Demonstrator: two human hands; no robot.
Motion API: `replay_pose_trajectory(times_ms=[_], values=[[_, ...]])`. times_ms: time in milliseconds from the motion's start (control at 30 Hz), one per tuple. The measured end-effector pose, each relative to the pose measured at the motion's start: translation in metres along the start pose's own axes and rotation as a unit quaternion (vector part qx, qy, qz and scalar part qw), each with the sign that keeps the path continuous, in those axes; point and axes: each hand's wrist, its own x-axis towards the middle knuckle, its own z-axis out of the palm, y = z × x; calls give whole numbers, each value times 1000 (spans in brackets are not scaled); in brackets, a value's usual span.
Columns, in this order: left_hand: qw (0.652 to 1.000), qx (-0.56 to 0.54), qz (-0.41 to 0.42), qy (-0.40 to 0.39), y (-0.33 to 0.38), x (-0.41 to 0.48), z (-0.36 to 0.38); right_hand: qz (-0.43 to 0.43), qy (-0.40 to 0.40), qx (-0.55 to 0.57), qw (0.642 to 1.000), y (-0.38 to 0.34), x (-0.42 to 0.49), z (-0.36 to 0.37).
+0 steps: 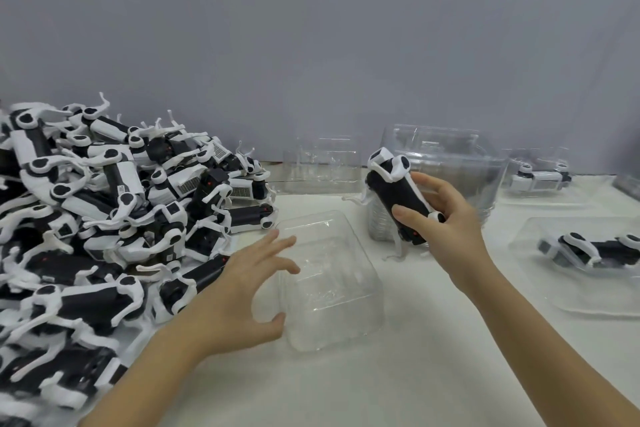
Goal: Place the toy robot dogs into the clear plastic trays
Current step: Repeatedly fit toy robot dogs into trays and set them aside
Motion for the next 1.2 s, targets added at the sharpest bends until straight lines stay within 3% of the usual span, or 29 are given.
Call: replay_pose_trajectory(times_ms=[67,200,300,400,500,533,600,667,767,867,1200], values=[[1000,-11,-1,-6,-16,4,7,2,-10,-3,1000,-2,0,0],[985,71,142,66,1,22,30,8,-46,-25,999,-2,1,1],[965,128,198,117,26,35,52,12,-101,-67,993,-1,3,4],[939,164,202,224,37,39,60,12,-153,-131,979,3,8,5],[925,149,138,323,22,30,50,7,-188,-156,970,3,17,3],[939,99,83,317,15,25,45,1,-196,-168,966,2,20,3],[969,-60,-68,230,2,20,39,-23,-216,-213,953,-3,29,4],[953,-217,-156,145,-12,21,43,-41,-251,-266,930,-8,38,9],[921,-334,-179,88,-21,32,52,-55,-329,-364,870,-13,47,21],[908,-370,-184,67,-24,36,61,-59,-386,-440,808,-9,50,33],[911,-363,-196,24,-30,31,61,-68,-420,-450,785,3,53,46]])
